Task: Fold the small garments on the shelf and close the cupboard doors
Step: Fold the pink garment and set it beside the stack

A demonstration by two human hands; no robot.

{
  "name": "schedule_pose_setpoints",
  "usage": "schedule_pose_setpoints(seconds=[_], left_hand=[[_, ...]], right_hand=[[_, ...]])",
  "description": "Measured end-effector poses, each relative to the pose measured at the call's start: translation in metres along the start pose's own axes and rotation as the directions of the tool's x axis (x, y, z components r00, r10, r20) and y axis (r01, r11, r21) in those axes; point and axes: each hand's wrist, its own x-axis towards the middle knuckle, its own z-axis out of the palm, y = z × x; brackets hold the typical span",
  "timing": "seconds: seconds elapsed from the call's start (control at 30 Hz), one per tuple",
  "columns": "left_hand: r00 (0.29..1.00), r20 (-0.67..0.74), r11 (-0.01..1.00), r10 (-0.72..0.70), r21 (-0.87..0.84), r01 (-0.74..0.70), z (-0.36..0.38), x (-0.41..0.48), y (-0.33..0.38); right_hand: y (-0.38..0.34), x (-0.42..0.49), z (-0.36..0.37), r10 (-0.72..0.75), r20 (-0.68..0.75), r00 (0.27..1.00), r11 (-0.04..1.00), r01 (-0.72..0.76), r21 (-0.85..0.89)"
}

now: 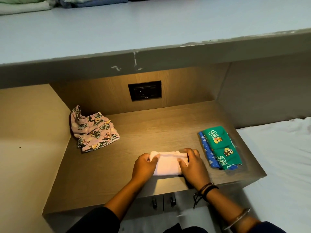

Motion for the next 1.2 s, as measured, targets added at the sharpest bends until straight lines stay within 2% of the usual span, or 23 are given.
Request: schedule_pose_setpoints(seconds=[0.07, 0.1, 0.2, 0.23, 0.27, 0.37, 0.5, 0.63, 0.7, 0.77, 0.83, 0.9, 0.97, 1.03, 1.13, 1.2], left_hand=[[0.999, -0.008, 0.999, -0.034, 0.035, 0.034, 0.001, 0.004, 0.001], [0.999, -0.014, 0.997, -0.043, 0.060, 0.044, 0.002, 0.006, 0.002], [0.996, -0.076, 0.983, -0.048, 0.173, 0.061, 0.005, 0.006, 0.007], [0.994, -0.100, 0.978, -0.043, 0.198, 0.062, 0.006, 0.006, 0.007], [0.992, -0.123, 0.976, -0.036, 0.211, 0.061, 0.006, 0.006, 0.007], [0.980, -0.197, 0.973, -0.016, 0.222, 0.061, 0.006, 0.001, 0.007], [0.965, -0.259, 0.962, 0.034, 0.269, 0.038, 0.005, -0.006, 0.007], [0.970, -0.234, 0.995, -0.060, 0.063, 0.076, 0.000, -0.006, 0.011], [0.955, -0.288, 0.998, -0.064, -0.027, 0.059, -0.006, -0.012, 0.013], [0.935, -0.338, 0.991, -0.105, -0.111, 0.071, -0.012, -0.023, 0.012], [0.934, -0.269, 0.953, -0.235, -0.251, 0.167, -0.010, -0.037, 0.009], [0.925, -0.077, 0.849, -0.372, -0.430, 0.305, -0.002, -0.052, 0.010], [0.902, 0.126, 0.730, -0.412, -0.547, 0.410, 0.004, -0.064, 0.014], [0.873, 0.256, 0.639, -0.416, -0.600, 0.480, 0.007, -0.070, 0.020], [0.857, 0.282, 0.557, -0.432, -0.664, 0.499, 0.012, -0.066, 0.024], [0.862, 0.283, 0.558, -0.419, -0.669, 0.491, 0.015, -0.065, 0.028]], right_hand=[[-0.003, -0.004, 0.000, -0.174, -0.060, 0.983, 0.953, 0.153, -0.260], [-0.005, -0.003, 0.000, -0.260, -0.029, 0.965, 0.898, 0.231, -0.375], [-0.006, 0.003, 0.002, -0.432, 0.270, 0.861, 0.682, 0.507, -0.527], [-0.002, 0.006, 0.004, -0.462, 0.330, 0.823, 0.625, 0.566, -0.538], [0.002, 0.008, 0.004, -0.446, 0.359, 0.820, 0.619, 0.572, -0.539], [0.007, 0.008, -0.001, -0.287, 0.378, 0.880, 0.739, 0.455, -0.497], [0.003, 0.009, -0.003, -0.212, 0.411, 0.887, 0.797, 0.400, -0.452], [-0.009, 0.016, -0.008, -0.219, 0.355, 0.909, 0.781, 0.381, -0.495], [-0.017, 0.021, -0.010, -0.219, 0.356, 0.909, 0.791, 0.379, -0.480], [-0.021, 0.028, -0.011, -0.154, 0.387, 0.909, 0.827, 0.333, -0.452], [-0.025, 0.037, -0.014, -0.027, 0.418, 0.908, 0.886, 0.216, -0.411], [-0.027, 0.043, -0.015, 0.097, 0.458, 0.883, 0.922, 0.094, -0.376], [-0.028, 0.043, -0.013, 0.168, 0.481, 0.861, 0.932, 0.021, -0.363], [-0.026, 0.038, -0.010, 0.192, 0.458, 0.868, 0.935, -0.020, -0.354], [-0.022, 0.029, -0.006, 0.232, 0.410, 0.882, 0.940, -0.095, -0.327], [-0.020, 0.024, -0.007, 0.247, 0.398, 0.884, 0.958, -0.161, -0.237]])
